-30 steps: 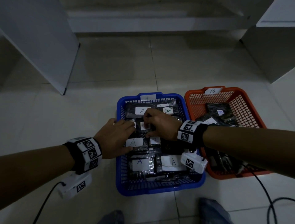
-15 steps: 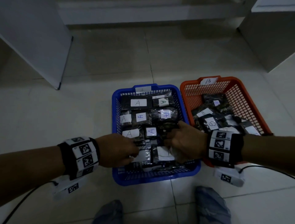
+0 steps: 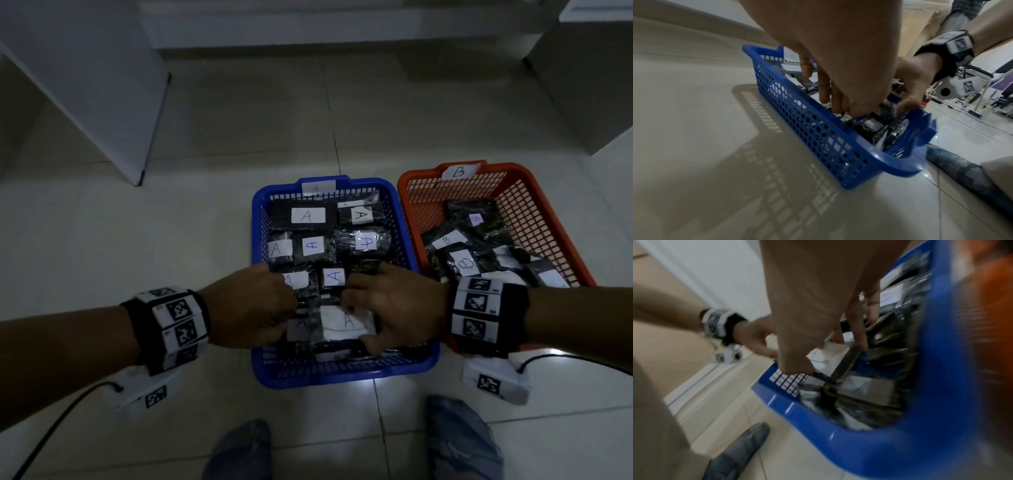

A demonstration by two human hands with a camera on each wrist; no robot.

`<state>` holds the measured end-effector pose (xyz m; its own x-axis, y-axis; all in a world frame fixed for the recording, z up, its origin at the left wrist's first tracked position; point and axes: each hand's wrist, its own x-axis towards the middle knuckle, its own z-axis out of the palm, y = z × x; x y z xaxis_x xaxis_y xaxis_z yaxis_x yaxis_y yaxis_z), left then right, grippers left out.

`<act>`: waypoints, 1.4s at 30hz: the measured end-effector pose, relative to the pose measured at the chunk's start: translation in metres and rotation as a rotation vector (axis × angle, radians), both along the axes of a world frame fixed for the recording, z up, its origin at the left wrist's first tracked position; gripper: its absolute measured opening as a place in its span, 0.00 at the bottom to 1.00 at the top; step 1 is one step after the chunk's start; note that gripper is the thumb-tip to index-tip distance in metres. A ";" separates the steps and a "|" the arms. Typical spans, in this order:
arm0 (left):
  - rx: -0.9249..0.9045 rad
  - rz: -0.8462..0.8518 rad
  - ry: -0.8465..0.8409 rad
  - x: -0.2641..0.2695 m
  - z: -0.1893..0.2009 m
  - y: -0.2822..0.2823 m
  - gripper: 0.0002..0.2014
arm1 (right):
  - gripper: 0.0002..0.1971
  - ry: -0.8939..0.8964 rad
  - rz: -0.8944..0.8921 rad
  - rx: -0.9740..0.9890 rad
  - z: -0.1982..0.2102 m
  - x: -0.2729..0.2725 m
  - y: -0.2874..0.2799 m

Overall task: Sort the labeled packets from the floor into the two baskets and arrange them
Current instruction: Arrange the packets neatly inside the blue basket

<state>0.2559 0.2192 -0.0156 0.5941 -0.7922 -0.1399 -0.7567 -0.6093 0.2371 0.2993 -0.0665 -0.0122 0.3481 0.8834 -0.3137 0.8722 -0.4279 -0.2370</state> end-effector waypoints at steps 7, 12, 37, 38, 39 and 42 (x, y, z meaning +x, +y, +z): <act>-0.037 0.040 0.118 -0.002 0.001 -0.001 0.07 | 0.22 -0.003 -0.027 0.008 -0.020 -0.016 0.047; 0.046 -0.112 -0.002 -0.020 -0.019 0.001 0.13 | 0.16 -0.077 -0.037 0.123 -0.018 -0.002 0.031; 0.234 -0.206 -0.102 -0.014 -0.026 0.001 0.27 | 0.11 0.610 -0.370 0.067 -0.009 0.014 0.002; 0.233 -0.192 -0.096 -0.014 -0.024 -0.001 0.26 | 0.10 0.614 -0.398 0.072 -0.013 0.010 0.007; 0.224 -0.173 -0.093 -0.014 -0.022 -0.003 0.23 | 0.09 0.625 -0.431 0.090 -0.018 0.006 0.013; 0.155 -0.121 -0.128 -0.013 -0.016 -0.007 0.13 | 0.04 0.680 -0.534 0.159 -0.030 -0.001 0.029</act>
